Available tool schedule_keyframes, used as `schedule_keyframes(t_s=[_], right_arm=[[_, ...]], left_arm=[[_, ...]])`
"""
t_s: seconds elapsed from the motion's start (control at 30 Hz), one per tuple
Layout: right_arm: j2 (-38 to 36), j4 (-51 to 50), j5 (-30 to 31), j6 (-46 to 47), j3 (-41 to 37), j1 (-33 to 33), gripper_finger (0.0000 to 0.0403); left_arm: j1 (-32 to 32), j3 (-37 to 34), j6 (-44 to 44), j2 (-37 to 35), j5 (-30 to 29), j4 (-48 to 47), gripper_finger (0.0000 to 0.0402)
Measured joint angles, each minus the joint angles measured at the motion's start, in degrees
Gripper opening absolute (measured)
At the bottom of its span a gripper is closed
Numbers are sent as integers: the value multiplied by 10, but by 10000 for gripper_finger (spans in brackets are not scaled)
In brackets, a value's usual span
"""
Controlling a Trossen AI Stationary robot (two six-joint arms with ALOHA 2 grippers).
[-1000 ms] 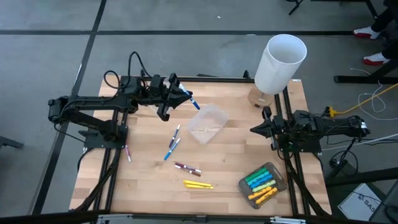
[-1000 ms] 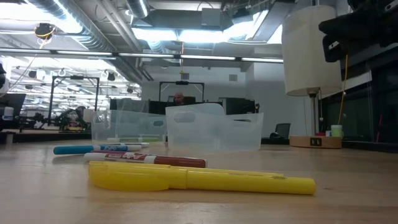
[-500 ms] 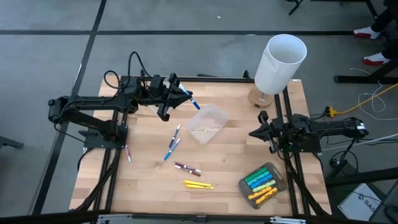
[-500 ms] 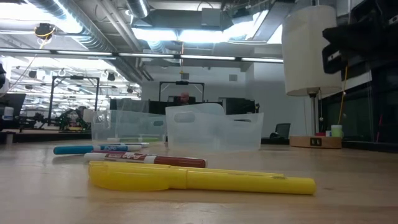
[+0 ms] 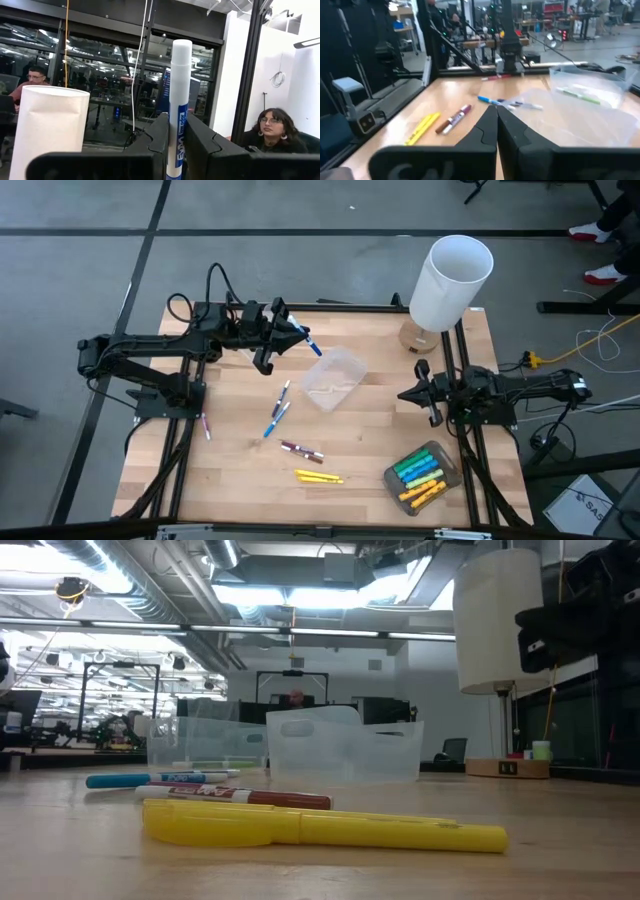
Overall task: Pick & Place Markers
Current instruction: Put the right blue marker into the transparent bin
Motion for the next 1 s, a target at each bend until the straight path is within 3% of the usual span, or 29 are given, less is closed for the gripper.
schedule_keyframes(t_s=[1.0], right_arm=[[0, -92, 32, -21, 1, 0, 5]], left_arm=[[0, 0, -1, 0, 15, -2, 32]])
